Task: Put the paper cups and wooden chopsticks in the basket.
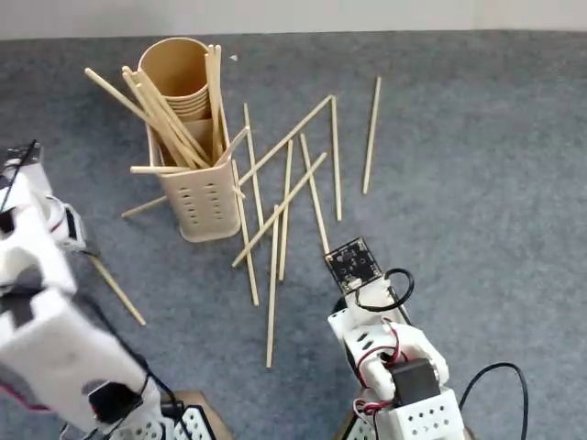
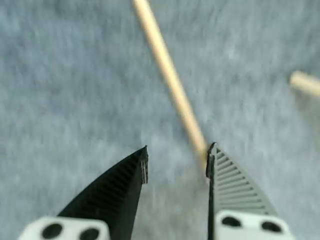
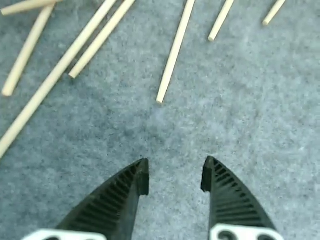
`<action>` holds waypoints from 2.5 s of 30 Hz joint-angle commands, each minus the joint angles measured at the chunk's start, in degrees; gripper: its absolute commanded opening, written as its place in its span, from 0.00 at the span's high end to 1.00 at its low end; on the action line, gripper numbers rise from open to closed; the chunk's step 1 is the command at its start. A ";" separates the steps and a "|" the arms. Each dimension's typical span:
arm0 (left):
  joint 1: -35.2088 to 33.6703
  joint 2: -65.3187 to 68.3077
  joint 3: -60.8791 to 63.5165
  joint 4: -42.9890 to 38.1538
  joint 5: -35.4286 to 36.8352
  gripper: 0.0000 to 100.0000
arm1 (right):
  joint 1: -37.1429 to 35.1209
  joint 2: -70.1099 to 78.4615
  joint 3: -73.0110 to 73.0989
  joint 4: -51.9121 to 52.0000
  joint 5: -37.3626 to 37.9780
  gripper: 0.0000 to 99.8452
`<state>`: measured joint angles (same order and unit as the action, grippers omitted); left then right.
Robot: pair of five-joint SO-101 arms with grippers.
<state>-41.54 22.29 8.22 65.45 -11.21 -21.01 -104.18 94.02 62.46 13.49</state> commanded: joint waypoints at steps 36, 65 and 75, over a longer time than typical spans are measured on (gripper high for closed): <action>35.74 -16.04 -92.26 25.85 3.43 1.00 | 0.48 -0.84 1.27 -1.01 0.53 0.82; 42.15 -74.42 1.54 2.46 4.40 1.00 | 0.40 -0.84 1.36 -1.27 0.62 0.82; 45.67 -63.52 1.98 -20.66 4.75 1.00 | 0.40 -0.84 1.45 -2.15 0.62 0.82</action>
<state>3.21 -44.62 11.82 48.75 -6.02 -21.01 -104.18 94.02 61.23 13.49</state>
